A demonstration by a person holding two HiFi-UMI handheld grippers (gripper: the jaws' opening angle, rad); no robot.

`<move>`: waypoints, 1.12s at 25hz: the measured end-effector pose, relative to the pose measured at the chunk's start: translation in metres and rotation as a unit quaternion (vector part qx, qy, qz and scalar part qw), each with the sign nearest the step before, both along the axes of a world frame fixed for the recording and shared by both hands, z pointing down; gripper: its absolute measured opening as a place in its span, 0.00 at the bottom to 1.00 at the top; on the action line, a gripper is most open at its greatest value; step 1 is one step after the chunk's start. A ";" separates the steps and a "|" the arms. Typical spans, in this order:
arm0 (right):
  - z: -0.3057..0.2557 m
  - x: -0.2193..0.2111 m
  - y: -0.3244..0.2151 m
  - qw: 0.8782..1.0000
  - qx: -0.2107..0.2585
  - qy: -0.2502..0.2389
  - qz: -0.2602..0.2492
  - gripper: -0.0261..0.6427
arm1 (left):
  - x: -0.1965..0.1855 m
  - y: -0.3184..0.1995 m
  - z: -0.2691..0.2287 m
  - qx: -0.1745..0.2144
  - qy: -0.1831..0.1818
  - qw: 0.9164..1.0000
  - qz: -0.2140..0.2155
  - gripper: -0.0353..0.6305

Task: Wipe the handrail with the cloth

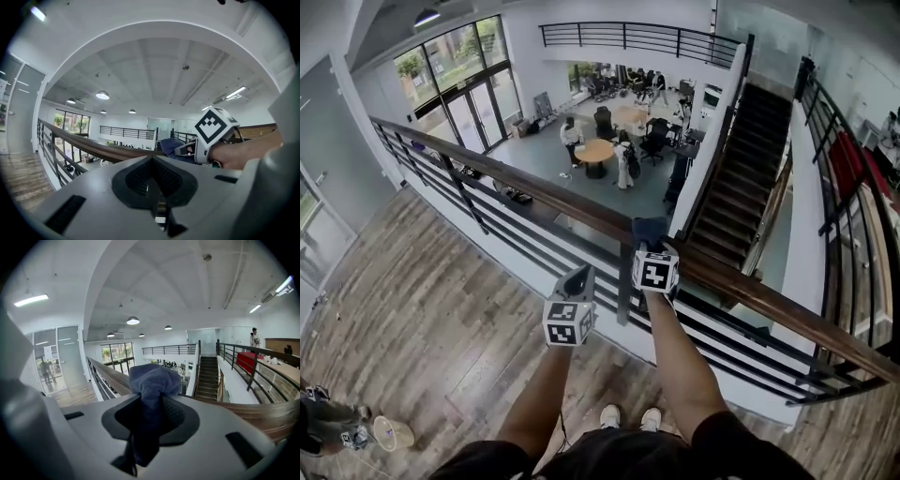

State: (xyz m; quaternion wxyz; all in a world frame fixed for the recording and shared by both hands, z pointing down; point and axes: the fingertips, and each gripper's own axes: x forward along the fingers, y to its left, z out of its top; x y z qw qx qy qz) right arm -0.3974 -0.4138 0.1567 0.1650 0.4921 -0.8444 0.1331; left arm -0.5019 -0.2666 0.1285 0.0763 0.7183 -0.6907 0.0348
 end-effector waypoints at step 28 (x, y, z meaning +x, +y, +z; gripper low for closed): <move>0.008 0.072 -0.017 0.996 -0.017 0.039 0.084 0.18 | 0.039 -0.029 0.013 -0.015 0.017 0.996 0.090 0.05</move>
